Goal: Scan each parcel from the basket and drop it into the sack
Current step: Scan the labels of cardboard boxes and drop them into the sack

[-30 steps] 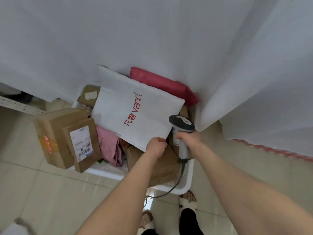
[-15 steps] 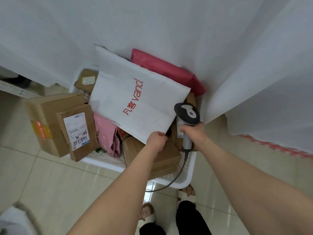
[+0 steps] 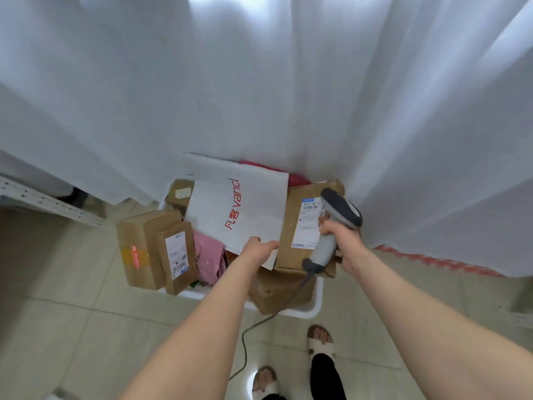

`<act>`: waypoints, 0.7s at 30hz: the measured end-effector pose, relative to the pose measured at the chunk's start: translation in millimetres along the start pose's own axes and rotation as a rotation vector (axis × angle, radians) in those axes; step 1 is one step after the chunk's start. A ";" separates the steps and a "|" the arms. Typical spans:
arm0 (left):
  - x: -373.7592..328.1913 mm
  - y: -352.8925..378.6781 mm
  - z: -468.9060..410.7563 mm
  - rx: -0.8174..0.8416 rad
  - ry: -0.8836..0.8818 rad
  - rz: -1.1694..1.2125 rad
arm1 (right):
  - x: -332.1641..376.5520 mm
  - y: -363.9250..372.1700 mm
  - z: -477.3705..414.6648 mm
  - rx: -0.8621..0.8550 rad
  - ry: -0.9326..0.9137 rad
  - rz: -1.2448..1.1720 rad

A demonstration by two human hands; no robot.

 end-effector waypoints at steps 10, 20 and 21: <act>23.5 -67.8 73.5 0.079 0.018 0.316 | 35.4 55.6 77.1 0.147 0.108 -0.223; 27.8 -129.1 158.8 -0.021 0.111 0.401 | 81.3 80.4 140.7 0.189 0.058 -0.147; 26.6 -134.3 172.5 0.010 0.119 0.432 | 90.1 84.0 148.8 0.204 0.043 -0.141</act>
Point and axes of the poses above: each hand's wrist, its own z-axis away from the middle knuckle, its own y-axis out of the palm, x = y × z, the point moved 8 cm from there along -z, towards the middle knuckle, and after that the axes turned 11 degrees about -y, right-handed, at the moved point
